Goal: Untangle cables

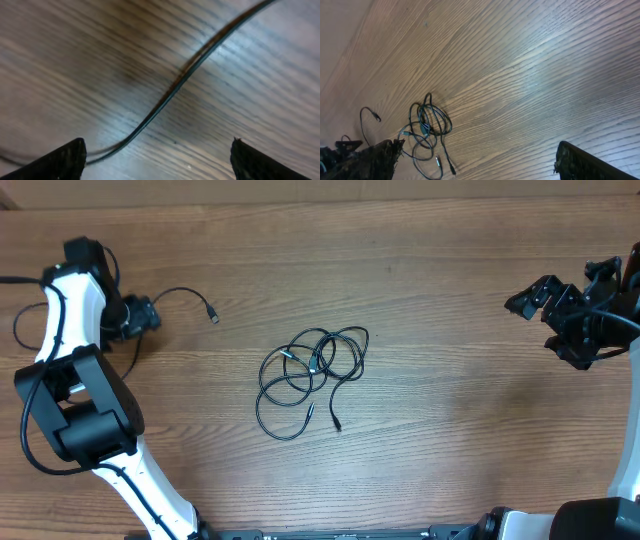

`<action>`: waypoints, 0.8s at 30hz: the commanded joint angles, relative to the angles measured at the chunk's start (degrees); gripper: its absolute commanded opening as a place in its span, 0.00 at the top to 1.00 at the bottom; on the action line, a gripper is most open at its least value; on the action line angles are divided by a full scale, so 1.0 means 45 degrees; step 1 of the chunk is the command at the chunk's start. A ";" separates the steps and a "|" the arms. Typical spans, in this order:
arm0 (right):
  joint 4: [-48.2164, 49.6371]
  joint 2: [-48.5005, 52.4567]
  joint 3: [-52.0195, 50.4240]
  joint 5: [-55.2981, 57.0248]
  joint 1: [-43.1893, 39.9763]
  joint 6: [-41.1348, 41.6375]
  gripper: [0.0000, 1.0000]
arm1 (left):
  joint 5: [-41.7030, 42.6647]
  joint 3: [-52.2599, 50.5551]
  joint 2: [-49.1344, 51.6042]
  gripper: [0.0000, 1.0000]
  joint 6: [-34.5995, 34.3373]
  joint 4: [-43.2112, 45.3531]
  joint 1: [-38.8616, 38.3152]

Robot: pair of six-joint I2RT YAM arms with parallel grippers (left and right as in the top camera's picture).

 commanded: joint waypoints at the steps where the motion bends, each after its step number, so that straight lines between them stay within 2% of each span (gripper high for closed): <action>1: 0.0121 -0.0151 -0.0044 -0.0068 0.0039 -0.0073 0.00 | 0.0068 -0.0685 -0.0262 0.11 0.1928 0.0593 -0.0068; 3: 0.0155 -0.0151 -0.0044 -0.0068 0.0039 -0.0073 0.00 | 0.0063 -0.0937 -0.0253 0.04 0.2429 0.0777 -0.0068; 4: 0.0170 -0.0151 -0.0044 -0.0068 0.0039 -0.0073 0.00 | 0.0015 -0.1059 -0.0253 0.03 0.2676 0.0835 -0.0068; 9: 0.0223 -0.0151 -0.0044 -0.0068 0.0039 -0.0073 0.00 | -0.1302 -0.1647 -0.0253 0.10 0.3458 0.0918 -0.0053; 14: 0.0223 -0.0151 -0.0044 -0.0068 0.0039 -0.0078 0.00 | -0.2793 -0.2458 -0.0253 0.06 0.3832 0.0865 -0.0053; 20: 0.0209 -0.0151 -0.0044 -0.0063 0.0039 -0.0083 0.00 | -0.3079 -0.2705 -0.0253 0.21 0.5756 0.0243 -0.0024; 24: 0.0214 -0.0151 -0.0044 -0.0063 0.0039 -0.0087 0.00 | -0.2676 -0.2725 -0.0253 0.21 0.5790 0.0214 -0.0019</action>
